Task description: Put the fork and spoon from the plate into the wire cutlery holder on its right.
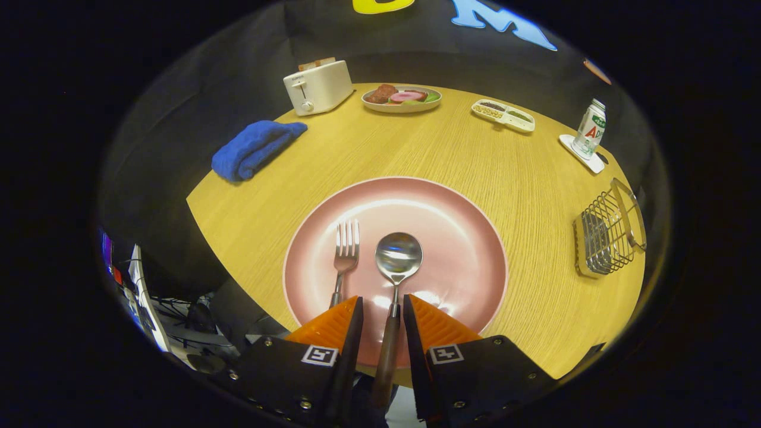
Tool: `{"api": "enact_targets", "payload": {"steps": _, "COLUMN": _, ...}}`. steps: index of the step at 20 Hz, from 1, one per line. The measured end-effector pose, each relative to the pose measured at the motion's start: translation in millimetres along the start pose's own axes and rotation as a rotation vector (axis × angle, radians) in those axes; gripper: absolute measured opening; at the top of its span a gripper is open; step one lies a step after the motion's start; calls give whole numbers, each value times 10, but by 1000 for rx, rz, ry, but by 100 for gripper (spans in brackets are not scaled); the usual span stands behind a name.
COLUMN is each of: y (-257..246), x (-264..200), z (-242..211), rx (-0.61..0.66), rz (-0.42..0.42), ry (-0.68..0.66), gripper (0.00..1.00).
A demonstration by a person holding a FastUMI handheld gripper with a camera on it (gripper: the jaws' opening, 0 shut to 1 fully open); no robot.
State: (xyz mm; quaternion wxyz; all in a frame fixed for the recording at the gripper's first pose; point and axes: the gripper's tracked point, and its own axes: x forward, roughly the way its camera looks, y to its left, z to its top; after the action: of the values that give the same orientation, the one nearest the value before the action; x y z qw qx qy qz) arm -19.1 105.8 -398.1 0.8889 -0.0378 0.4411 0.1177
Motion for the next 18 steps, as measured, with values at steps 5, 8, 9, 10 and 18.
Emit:
{"api": "enact_targets", "payload": {"steps": 5, "y": -59, "x": 58, "z": -39, "rx": -32, "rz": -18, "ry": 20, "gripper": 41}}
{"api": "enact_targets", "payload": {"steps": 8, "y": -153, "x": 28, "z": -22, "rx": -66, "rz": -62, "ry": 20, "gripper": 39}}
{"api": "enact_targets", "payload": {"steps": 9, "y": -155, "x": 60, "z": -27, "rx": -59, "rz": -54, "ry": 34, "gripper": 10}}
{"api": "enact_targets", "payload": {"steps": 10, "y": -161, "x": 67, "z": -5, "rx": -48, "rz": -49, "ry": 36, "gripper": 10}}
{"api": "enact_targets", "payload": {"steps": 18, "y": -169, "x": -56, "z": 167, "rx": 94, "rz": 11, "ry": -1, "gripper": 10}}
